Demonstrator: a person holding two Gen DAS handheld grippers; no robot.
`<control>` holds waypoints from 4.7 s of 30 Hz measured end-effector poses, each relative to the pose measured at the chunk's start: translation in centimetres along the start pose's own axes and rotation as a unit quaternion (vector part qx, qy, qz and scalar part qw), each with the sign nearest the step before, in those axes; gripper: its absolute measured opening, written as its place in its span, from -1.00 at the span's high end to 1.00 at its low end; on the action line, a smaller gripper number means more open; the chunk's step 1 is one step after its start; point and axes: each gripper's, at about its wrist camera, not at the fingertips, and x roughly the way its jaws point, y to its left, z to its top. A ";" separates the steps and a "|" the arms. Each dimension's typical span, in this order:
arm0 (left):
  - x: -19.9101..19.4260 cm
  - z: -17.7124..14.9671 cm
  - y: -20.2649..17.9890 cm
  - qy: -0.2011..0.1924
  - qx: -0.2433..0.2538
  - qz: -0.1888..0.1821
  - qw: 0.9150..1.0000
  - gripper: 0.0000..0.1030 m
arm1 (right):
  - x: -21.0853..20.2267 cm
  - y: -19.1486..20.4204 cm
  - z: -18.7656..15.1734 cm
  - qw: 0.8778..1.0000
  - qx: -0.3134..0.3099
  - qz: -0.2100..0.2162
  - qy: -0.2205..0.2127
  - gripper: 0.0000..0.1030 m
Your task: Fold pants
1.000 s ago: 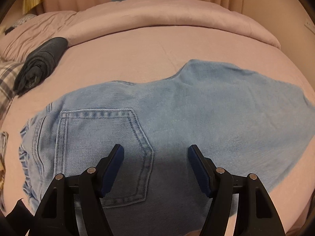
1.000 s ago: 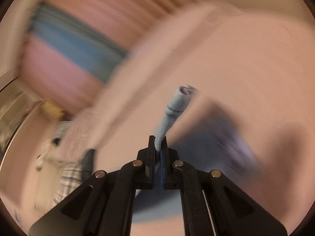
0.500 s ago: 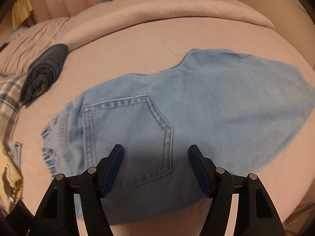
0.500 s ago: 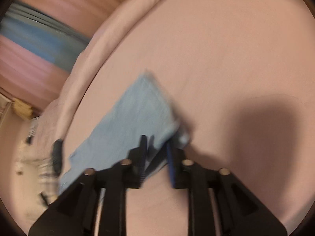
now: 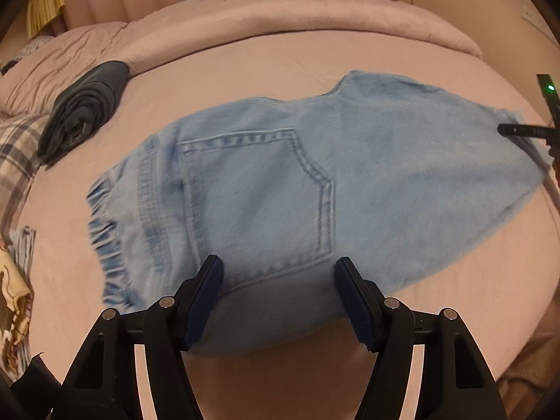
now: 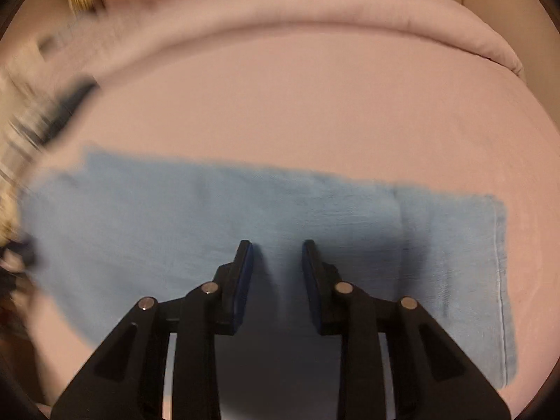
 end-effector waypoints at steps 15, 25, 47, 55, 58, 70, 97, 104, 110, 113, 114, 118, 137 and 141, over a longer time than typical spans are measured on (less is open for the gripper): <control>-3.0 1.2 4.5 -0.078 -0.086 0.019 0.993 -0.33 | 3.8 15.2 11.7 0.971 -0.034 0.230 0.059 0.31; -0.4 -2.6 7.6 -0.041 -0.163 0.007 0.986 -0.45 | 9.1 22.1 13.3 0.945 -0.079 0.210 0.239 0.81; -2.8 7.3 4.7 -0.085 -0.079 -0.041 0.992 -0.45 | 0.3 23.1 6.9 0.945 -0.212 0.226 0.106 0.52; 6.8 9.3 4.5 0.013 -0.066 0.013 0.998 -0.41 | 0.7 23.2 -2.8 0.929 -0.295 0.184 0.128 0.48; 6.8 10.0 4.6 0.016 -0.094 0.017 0.995 -0.41 | 0.0 21.6 -3.4 0.937 -0.254 0.201 0.127 0.49; -1.5 5.3 -2.5 -0.041 -0.009 -0.016 0.999 -0.41 | -6.9 7.2 -1.2 0.985 -0.064 0.157 0.023 0.50; -1.0 6.4 -18.0 -0.053 0.045 -0.146 0.987 -0.41 | -10.3 -4.1 -6.8 0.981 0.142 0.121 -0.049 0.49; 2.9 4.7 -22.6 0.009 0.138 -0.095 0.986 -0.35 | -9.1 -3.6 -8.9 0.967 0.182 0.174 -0.024 0.49; 2.8 4.6 -21.9 0.000 0.120 -0.123 0.985 0.20 | -8.3 -3.1 -9.1 0.958 0.186 0.217 -0.024 0.49; 2.9 4.6 -21.9 0.001 0.123 -0.126 0.984 0.84 | -7.6 -3.1 -8.7 0.952 0.205 0.225 -0.016 0.65; 3.1 4.7 -21.7 0.003 0.121 -0.129 0.984 0.84 | -7.4 -3.1 -8.6 0.953 0.207 0.219 -0.011 0.88; 2.8 4.4 -21.4 -0.001 0.121 -0.132 0.984 0.88 | -6.9 -3.2 -9.1 0.954 0.213 0.213 -0.001 0.97; -0.4 4.2 -20.2 -0.064 0.112 -0.152 0.980 0.91 | -6.0 0.4 -9.7 0.902 0.266 0.339 -0.012 0.21; 0.3 3.7 -21.2 -0.051 0.145 -0.141 0.978 0.91 | -6.4 0.0 -9.8 0.915 0.270 0.298 -0.010 0.95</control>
